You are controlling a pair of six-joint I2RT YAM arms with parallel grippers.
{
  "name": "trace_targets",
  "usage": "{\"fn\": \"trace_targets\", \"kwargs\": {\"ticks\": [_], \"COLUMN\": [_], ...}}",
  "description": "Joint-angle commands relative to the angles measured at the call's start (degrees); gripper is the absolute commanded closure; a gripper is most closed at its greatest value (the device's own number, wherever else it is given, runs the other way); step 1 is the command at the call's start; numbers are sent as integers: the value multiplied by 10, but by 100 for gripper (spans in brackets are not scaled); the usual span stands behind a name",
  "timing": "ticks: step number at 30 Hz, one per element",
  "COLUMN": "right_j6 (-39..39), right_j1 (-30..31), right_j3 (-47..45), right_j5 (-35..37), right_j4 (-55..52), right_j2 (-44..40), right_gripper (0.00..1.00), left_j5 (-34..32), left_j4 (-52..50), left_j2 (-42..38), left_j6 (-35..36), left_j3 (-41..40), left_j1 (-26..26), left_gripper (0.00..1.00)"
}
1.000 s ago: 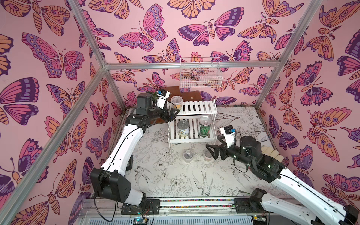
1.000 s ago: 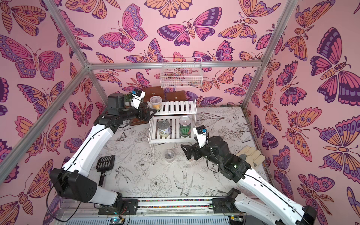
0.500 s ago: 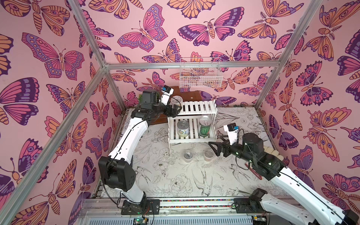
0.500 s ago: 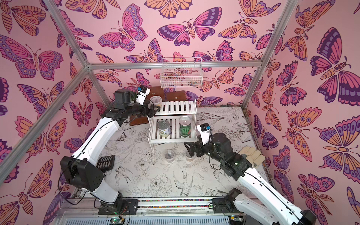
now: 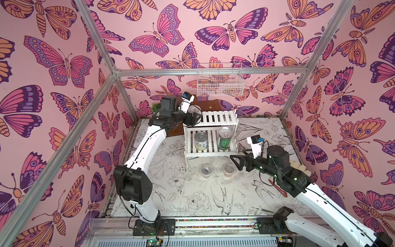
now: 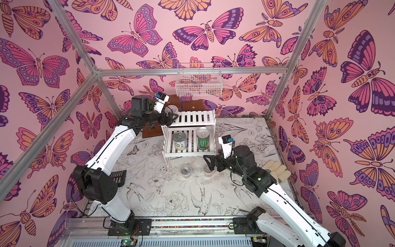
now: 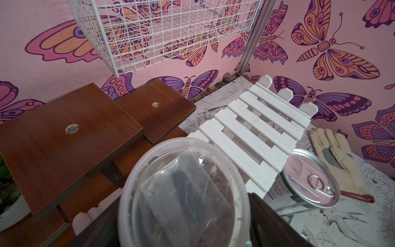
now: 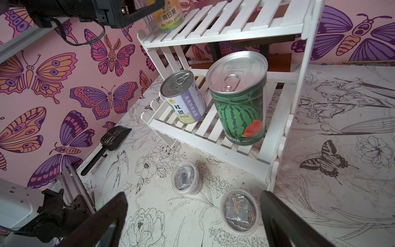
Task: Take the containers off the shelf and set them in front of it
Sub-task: 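Pick up a container from the shelf.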
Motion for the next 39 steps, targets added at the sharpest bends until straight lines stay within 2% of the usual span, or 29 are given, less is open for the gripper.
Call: {"fn": "trace_targets", "kwargs": {"ticks": [1, 5, 11, 18, 28, 39], "right_j6": [5, 7, 7, 6, 11, 11], "right_j1": [-6, -8, -12, -17, -18, -19], "right_j3": [0, -3, -3, 1, 4, -2], "right_j5": [-7, -6, -4, -5, -9, -14], "right_j4": [3, 1, -2, -2, 0, 1], "right_j2": [-8, -13, -18, -21, -32, -47], "right_gripper": [1, 1, 1, 1, 1, 1], "left_j5": [-3, -4, -2, -3, -8, -55], "left_j4": [-5, -2, -2, 10, 95, 176], "left_j2": [7, 6, -16, -82, -188, -373], "left_j6": [0, -2, -10, -19, -50, -82], "left_j3": [13, 13, 10, -32, -161, -363], "left_j1": [-3, -5, -7, -9, -10, -33], "left_gripper": [25, 37, 40, 41, 43, 43]}}
